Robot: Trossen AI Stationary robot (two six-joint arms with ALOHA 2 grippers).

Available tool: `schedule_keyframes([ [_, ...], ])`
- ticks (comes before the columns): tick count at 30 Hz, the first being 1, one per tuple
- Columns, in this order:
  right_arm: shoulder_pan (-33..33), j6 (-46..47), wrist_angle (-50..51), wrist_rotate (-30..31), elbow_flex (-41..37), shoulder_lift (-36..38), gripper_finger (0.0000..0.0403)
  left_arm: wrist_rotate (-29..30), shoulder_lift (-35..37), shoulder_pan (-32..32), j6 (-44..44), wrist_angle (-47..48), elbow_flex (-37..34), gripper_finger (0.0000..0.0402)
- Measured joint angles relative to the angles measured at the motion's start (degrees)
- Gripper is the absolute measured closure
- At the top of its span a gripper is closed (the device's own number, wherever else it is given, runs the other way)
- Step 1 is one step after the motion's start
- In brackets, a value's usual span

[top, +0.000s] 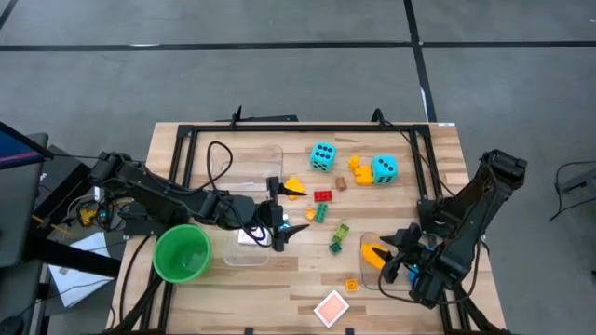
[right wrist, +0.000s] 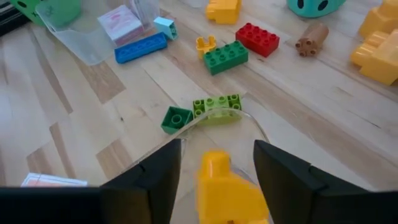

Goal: Pick & Place Toys
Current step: Put the yellow game piece into the bottom right transparent bin

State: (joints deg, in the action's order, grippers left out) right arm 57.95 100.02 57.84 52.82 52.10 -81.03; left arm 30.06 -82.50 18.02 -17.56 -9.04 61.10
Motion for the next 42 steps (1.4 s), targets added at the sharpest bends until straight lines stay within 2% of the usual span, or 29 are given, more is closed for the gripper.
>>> schedule_keyframes([
  [7, 0.0, -0.04, 1.72, 0.66, 0.0, 0.0, 0.018, 0.02, 0.0, -0.02, 0.0, 0.0, 0.0, 0.0032],
  [17, -2.01, -1.97, 3.5, 3.02, 0.0, 0.07, 0.0179, 0.02, 0.0, 0.21, 1.53, 0.16, 0.0, 0.0032],
  [24, -5.74, -7.43, 3.15, 3.1, 0.12, 0.07, 0.0179, -0.07, 0.0, 1.29, 4.14, 1.66, 0.0, 0.0032],
  [29, -7.99, -15.99, 2.01, 6.11, 3.08, 0.07, 0.0179, -0.11, 0.0, 3.15, 5.2, 3.28, 0.0, 0.0032],
  [35, -9.58, -33.11, -3.83, 11.67, 7.51, 0.07, 0.0179, -0.11, 0.0, 5.67, 9.38, 4.63, 0.0, 0.0032],
  [42, -13.82, -49.32, -9.44, 12.48, 8.7, 0.07, 0.0179, -0.15, 0.0, 8.85, 16.6, 8.59, 0.0, 0.0032],
])
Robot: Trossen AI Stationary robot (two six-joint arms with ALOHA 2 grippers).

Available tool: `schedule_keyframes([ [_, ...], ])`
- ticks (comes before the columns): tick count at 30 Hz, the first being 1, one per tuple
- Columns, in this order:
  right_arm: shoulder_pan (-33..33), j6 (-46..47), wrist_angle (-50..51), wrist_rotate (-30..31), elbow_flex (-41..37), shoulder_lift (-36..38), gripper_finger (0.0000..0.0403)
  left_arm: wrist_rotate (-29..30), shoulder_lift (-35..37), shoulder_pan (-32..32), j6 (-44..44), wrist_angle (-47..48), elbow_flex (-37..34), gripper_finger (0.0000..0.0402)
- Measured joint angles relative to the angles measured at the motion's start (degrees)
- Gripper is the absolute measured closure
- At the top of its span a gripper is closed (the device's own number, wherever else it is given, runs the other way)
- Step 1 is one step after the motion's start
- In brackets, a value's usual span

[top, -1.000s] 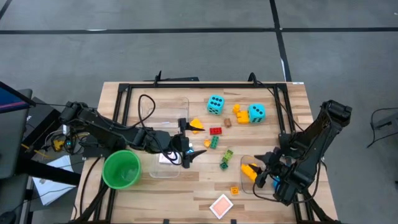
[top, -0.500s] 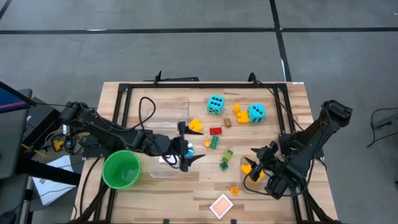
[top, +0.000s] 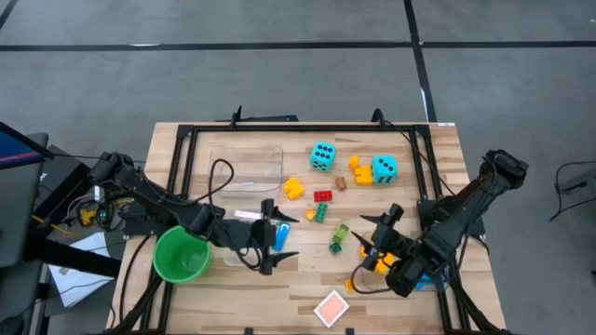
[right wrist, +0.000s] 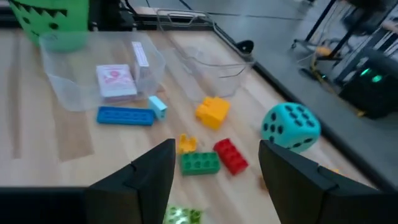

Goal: Pick & Place Toys
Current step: Put the yellow game piece into the bottom right transparent bin

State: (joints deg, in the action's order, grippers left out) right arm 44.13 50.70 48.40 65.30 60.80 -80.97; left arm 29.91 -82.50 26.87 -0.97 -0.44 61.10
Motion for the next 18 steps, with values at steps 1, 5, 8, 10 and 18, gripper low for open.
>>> schedule_keyframes([
  [1, -0.99, -1.38, -0.19, -0.02, 0.0, 0.0, 0.0179, -0.01, 0.0, 0.48, 1.04, 0.59, 0.0, 0.0032],
  [5, -5.11, -7.4, -2.13, -0.9, 0.0, 0.0, 0.0179, -0.03, 0.0, 2.21, 5.15, 2.56, 0.0, 0.0032],
  [8, -8.03, -12.6, -4.94, -2.3, 0.0, 0.0, 0.0179, 0.0, 0.0, 3.45, 7.61, 3.1, 0.0, 0.0032],
  [10, -9.95, -16.13, -7.2, -4.31, 0.0, 0.0, 0.0179, 0.0, 0.0, 4.3, 8.9, 3.1, 0.0, 0.0032],
  [18, -16.79, -20.74, -11.56, -17.64, -0.03, 0.0, 0.0179, 0.0, 0.0, 6.94, 10.62, 3.1, 0.0, 0.0032],
])
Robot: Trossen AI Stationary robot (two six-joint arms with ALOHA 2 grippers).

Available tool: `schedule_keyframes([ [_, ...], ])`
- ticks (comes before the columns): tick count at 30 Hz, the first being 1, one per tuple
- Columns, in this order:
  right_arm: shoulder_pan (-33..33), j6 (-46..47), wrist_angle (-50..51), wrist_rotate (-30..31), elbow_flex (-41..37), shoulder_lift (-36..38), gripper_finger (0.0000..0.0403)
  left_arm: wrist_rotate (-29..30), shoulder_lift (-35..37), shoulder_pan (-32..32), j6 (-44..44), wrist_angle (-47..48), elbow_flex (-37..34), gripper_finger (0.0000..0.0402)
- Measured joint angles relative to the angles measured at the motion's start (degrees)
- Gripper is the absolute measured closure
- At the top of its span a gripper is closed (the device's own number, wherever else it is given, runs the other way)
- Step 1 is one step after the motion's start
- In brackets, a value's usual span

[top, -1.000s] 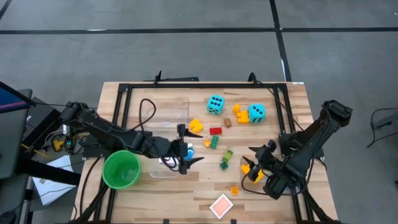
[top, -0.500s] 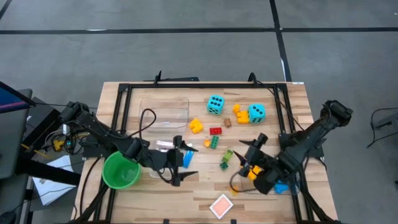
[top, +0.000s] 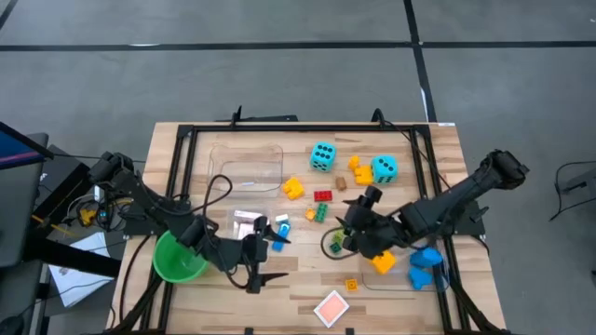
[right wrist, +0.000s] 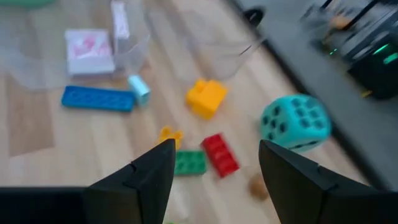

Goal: Pick & Place Toys
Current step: Put the yellow game piece into the bottom right transparent bin

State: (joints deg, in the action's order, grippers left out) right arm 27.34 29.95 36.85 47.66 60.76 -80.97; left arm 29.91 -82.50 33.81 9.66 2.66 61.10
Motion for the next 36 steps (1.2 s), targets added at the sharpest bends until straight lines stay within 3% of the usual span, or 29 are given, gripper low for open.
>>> schedule_keyframes([
  [10, -8.32, -4.32, -17.8, -17.21, -8.6, -0.02, 0.0179, 0.0, 0.0, 0.45, 0.24, -0.04, 0.0, 0.0032],
  [23, -14.8, 7.57, -28.3, -17.72, -13.5, -2.69, 0.0179, 0.02, 0.0, -0.16, -0.33, -0.08, 0.0, 0.0032],
  [28, -15.06, 2.44, -37.42, -21.91, -12.72, -9.79, 0.0179, 0.02, 0.0, -0.2, -0.66, -0.2, 0.0, 0.0032],
  [31, -15.65, -3.05, -37.71, -24.2, -9.83, -13.95, 0.0179, 0.03, 0.0, -0.18, -0.7, -0.19, 0.0, 0.0032],
  [36, -16.8, -3.69, -37.29, -24.24, -6.16, -19.95, 0.0179, 0.04, 0.0, -0.19, -0.78, -0.11, 0.0, 0.0032],
])
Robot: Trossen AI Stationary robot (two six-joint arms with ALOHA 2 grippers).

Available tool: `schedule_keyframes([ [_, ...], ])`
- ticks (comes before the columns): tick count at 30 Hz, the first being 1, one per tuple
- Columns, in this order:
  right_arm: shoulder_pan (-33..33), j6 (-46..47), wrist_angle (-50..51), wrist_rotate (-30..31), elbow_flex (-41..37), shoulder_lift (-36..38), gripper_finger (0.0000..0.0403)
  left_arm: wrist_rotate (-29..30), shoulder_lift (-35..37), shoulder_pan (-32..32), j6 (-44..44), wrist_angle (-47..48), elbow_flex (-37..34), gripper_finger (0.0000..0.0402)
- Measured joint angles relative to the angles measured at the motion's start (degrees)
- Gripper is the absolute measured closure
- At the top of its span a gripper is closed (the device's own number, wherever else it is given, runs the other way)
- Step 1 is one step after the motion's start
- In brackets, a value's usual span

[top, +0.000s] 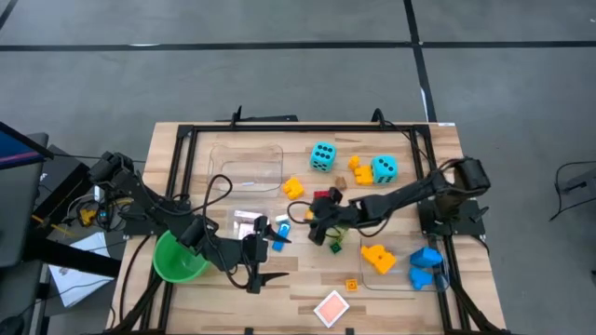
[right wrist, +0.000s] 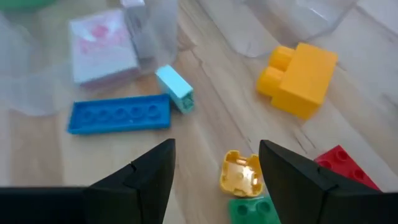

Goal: Pick & Place Toys
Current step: Put the yellow game piece into the bottom right transparent bin

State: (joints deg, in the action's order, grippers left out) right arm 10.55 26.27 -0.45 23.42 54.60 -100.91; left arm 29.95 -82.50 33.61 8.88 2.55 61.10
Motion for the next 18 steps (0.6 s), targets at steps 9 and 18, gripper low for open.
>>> schedule_keyframes([
  [9, -2.6, -2.96, 0.83, 0.37, 1.04, -6.81, 0.0179, -0.01, 0.0, 0.01, -0.01, 0.28, 0.0, 0.0032],
  [18, -3.24, -3.79, 2.32, -1.16, 1.06, -7.2, 0.0179, -0.02, 0.0, 0.01, 0.01, 0.26, 0.0, 0.0032],
])
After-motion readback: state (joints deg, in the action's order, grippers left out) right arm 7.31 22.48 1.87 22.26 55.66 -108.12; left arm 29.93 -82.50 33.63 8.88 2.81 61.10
